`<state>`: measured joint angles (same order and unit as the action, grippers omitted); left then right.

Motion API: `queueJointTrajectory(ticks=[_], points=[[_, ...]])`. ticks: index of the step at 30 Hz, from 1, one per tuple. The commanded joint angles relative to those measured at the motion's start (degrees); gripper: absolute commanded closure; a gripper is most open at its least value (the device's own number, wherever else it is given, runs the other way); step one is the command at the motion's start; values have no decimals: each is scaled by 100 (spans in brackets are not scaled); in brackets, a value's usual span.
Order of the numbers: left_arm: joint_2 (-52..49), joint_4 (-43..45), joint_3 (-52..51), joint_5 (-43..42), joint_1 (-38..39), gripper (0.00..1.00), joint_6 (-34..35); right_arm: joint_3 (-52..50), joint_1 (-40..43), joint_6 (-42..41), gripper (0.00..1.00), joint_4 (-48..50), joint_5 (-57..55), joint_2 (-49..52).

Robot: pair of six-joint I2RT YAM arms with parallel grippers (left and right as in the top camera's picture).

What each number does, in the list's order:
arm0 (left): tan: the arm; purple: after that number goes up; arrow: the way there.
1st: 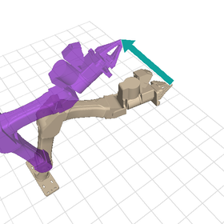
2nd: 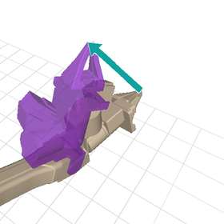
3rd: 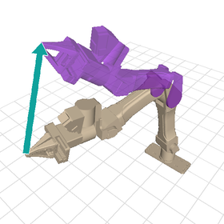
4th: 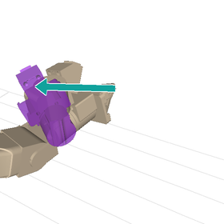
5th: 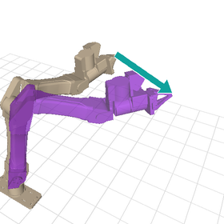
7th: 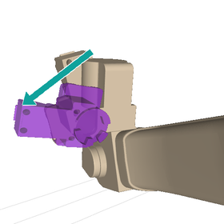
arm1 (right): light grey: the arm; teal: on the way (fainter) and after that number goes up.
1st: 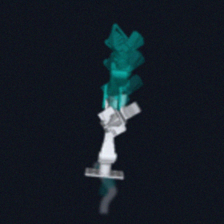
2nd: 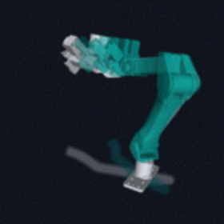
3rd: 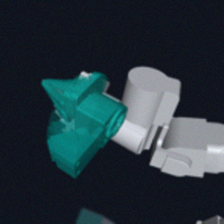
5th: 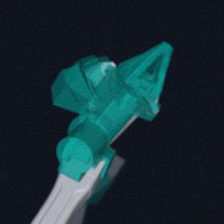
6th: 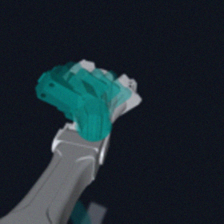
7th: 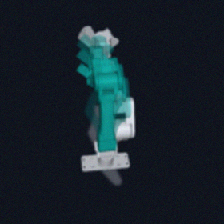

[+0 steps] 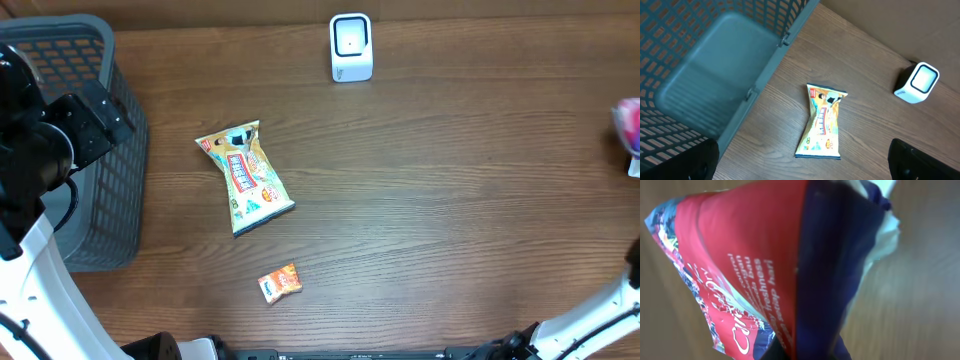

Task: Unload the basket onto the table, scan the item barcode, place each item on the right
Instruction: 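Carry the purple-red box off to the right table edge, then move the right gripper over the yellow snack bag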

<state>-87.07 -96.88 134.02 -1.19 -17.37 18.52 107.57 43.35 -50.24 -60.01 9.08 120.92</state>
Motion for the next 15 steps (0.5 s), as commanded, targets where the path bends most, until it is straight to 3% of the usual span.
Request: queueJointTrajectory(ticks=[1,3,6,8,11,15], points=[[13,9,22,55,-35,0,79,-37,339,490,96,15,-212,-190],[13,9,22,55,-35,0,79,-37,490,496,94,26,-308,-188],[13,9,22,55,-35,0,79,-37,586,872,53,264,-323,-188],[13,9,22,55,-35,0,79,-37,586,1123,37,302,-326,-188],[13,9,22,55,-35,0,79,-31,557,1161,28,192,-175,-190],[13,9,22,57,-35,0,79,83,557,1554,24,109,1384,-382]])
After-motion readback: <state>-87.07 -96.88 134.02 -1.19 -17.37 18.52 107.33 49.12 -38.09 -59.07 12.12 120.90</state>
